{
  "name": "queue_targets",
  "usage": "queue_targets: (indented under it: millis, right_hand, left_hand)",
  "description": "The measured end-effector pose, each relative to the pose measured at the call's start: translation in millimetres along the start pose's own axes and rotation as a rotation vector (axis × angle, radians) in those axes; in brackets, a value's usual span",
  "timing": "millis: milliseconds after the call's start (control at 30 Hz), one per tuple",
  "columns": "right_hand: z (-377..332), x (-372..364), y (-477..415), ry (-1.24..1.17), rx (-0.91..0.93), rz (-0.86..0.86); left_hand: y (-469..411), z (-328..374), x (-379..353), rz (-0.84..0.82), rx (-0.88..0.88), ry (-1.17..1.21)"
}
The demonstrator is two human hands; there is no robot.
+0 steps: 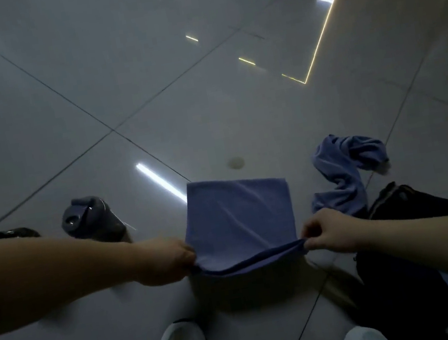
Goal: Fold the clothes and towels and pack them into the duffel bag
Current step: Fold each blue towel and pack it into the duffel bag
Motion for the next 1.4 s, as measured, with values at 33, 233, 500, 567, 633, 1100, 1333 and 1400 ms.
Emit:
queue_targets:
  millis: [33, 233, 500, 567, 633, 1100, 1333, 1400]
  right_hand:
    - [1, -7, -1, 0.017, 0.009, -0.032]
    - [16, -46, -13, 0.236, 0.087, -0.155]
    - [20, -84, -13, 0.476, 0.315, -0.263]
    - [12, -65, -34, 0.433, 0.288, -0.113]
    - [5, -46, -67, 0.347, 0.247, 0.072]
    - [25, -34, -180, 0.414, -0.115, 0.192]
    - [-5, -33, -124, 0.41, 0.013, 0.195]
    - [-10, -44, -86, 0.453, 0.137, 0.125]
  left_hand:
    - [1, 3, -6, -0.033, -0.024, 0.013]
    - [-9, 13, -25, -0.133, -0.105, 0.002]
    - [-20, 33, -37, -0.18, -0.156, -0.057]
    - [-38, 24, -18, -0.087, -0.136, -0.033]
    - [-67, 2, -5, 0.185, -0.095, -0.098]
    - [-121, -80, -7, 0.07, 0.473, 0.026]
    - [-104, -57, 10, 0.215, 0.378, -0.111]
    - [-93, -29, 9, 0.309, 0.176, -0.078]
Point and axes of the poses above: each hand's wrist, its own y-axis away from the middle knuckle, its own x-axis out of the back of the hand, z = x × y, the point moved 2 cm from there along -y, towards the middle knuckle, and after that the axes turned 4 degrees about z, right-handed, at the moved point
